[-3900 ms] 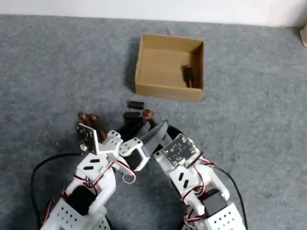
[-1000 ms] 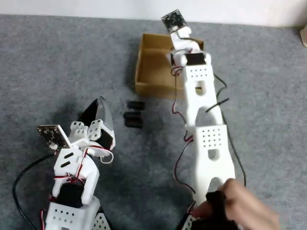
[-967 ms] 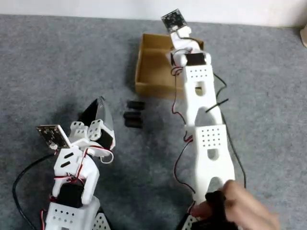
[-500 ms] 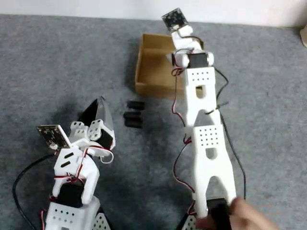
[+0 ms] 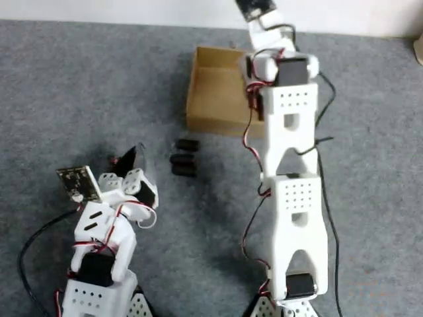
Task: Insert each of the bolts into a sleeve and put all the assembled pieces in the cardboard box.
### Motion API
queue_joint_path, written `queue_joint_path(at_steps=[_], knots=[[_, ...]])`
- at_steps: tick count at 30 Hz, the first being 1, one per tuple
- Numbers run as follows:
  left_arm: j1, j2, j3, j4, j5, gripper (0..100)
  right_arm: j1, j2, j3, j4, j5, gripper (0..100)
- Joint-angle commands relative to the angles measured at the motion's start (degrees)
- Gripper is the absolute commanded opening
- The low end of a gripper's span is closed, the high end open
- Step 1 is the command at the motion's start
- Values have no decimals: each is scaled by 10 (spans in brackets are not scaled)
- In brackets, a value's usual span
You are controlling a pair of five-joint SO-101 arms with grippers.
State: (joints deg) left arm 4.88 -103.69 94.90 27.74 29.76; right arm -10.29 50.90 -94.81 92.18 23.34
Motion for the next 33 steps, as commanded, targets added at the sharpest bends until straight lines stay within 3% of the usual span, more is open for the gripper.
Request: queue_joint_path(at_steps=[1,8,12,23,29,33], knots=[[-44,-6,-58,20,-1,7,-37,-108,-68,74,-8,163],[-84,-6,-116,135,-1,7,-90,-261,-63,91,-43,163],[-84,-6,-155,205,-19,7,-116,-371,27,91,-55,163],[-130,-5,-131,258,-52,7,-229,-805,669,75,-91,163],[-125,18,-116,253,-53,7,-233,-1017,1020,-49,-88,163],[-104,142,-136,209,-62,7,-235,-1145,1242,-142,-67,163]])
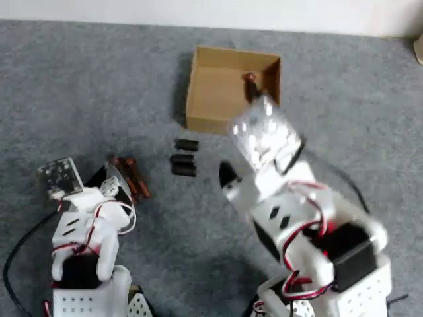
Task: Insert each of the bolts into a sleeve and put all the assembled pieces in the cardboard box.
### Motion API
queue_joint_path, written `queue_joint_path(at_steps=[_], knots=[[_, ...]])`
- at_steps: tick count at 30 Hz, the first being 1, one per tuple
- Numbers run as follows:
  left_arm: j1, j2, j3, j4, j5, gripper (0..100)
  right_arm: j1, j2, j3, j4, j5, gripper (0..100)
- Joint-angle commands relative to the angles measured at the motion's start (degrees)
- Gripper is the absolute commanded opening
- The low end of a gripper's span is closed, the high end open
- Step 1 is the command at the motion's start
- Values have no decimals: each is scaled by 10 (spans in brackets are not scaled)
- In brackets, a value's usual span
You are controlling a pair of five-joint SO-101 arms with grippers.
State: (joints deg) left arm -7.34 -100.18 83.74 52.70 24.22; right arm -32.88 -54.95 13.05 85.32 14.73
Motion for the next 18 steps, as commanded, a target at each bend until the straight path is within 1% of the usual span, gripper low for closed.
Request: queue_joint_path(at_steps=[1,6,9,14,16,18], knots=[[18,149,-40,-47,-6,7,-9,-114,214,-95,31,163],[18,355,-126,-54,30,7,5,-227,422,-180,97,163],[18,451,-169,-54,30,7,27,-273,513,-230,120,163],[33,585,-189,-135,30,8,35,-330,645,-305,117,163],[33,624,-191,-171,28,10,35,-353,686,-335,95,163],[33,649,-198,-193,28,46,35,-378,719,-351,88,163]])
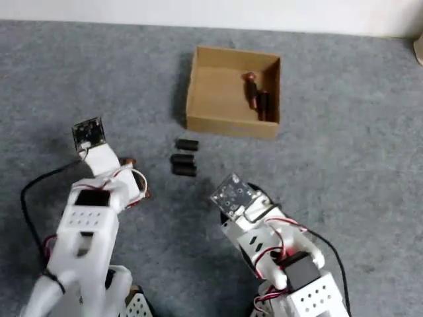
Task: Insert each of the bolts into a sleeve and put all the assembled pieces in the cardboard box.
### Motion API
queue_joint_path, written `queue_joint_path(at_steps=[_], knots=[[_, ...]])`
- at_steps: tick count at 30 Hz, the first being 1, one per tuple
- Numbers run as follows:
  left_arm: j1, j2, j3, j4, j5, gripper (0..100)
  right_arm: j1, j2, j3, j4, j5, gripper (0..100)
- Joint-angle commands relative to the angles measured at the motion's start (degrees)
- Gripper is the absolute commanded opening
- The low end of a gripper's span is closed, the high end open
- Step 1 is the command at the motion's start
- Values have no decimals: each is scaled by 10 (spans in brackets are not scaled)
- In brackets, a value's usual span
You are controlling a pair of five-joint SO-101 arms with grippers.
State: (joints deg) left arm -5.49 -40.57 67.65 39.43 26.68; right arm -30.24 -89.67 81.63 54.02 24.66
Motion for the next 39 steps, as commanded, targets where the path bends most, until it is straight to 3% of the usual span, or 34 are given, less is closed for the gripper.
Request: queue_joint_path(at_steps=[1,5,17,22,35,39], knots=[[15,62,-44,-61,5,79,9,-44,45,-37,-11,163],[9,95,-64,-59,16,182,10,-101,80,-36,-12,163],[-32,265,-171,-62,25,152,9,-155,105,-6,-12,163],[-5,334,-221,-60,25,151,9,-155,107,-6,-12,163],[8,352,-240,-57,24,151,9,-155,123,-22,-12,163],[22,319,-241,-23,23,151,9,-155,123,-22,-12,163]])
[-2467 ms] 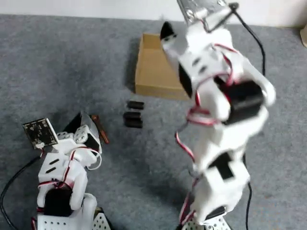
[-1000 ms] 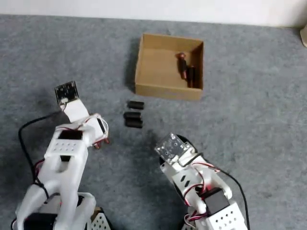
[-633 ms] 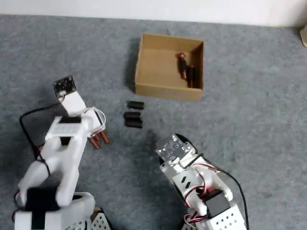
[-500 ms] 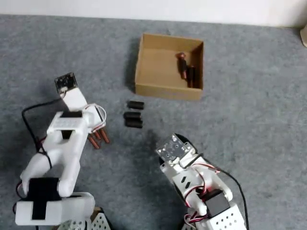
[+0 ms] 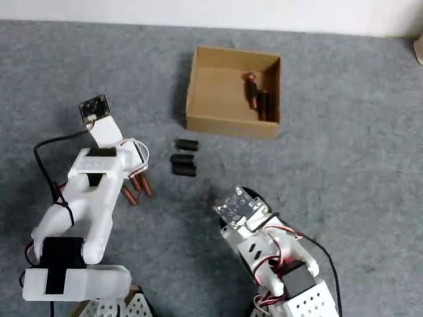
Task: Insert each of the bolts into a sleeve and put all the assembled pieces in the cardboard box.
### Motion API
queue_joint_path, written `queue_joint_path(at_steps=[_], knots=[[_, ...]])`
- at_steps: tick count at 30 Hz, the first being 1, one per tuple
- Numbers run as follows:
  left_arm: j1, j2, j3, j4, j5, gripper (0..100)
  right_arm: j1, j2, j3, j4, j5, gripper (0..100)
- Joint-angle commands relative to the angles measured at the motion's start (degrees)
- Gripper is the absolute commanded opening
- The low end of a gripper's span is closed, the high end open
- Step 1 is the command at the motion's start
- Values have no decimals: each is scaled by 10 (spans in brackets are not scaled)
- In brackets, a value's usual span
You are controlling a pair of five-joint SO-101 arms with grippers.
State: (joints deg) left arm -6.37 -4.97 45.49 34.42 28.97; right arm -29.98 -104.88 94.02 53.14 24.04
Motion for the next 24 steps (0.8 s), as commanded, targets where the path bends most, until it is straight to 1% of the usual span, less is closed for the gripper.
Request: queue_joint_path(at_steps=[1,4,6,8,15,24], knots=[[39,-51,-20,38,0,151,7,-3,-1,-14,-6,163],[72,-88,-17,65,0,151,7,-3,-1,-14,-6,163],[80,-103,-16,78,-1,151,7,-3,0,-14,-6,163],[79,-101,-16,78,-1,151,7,-3,0,-14,-6,163],[36,-47,-22,77,-1,151,7,-3,0,-14,-6,163],[32,-22,-22,77,-2,151,7,-3,7,-15,-6,163]])
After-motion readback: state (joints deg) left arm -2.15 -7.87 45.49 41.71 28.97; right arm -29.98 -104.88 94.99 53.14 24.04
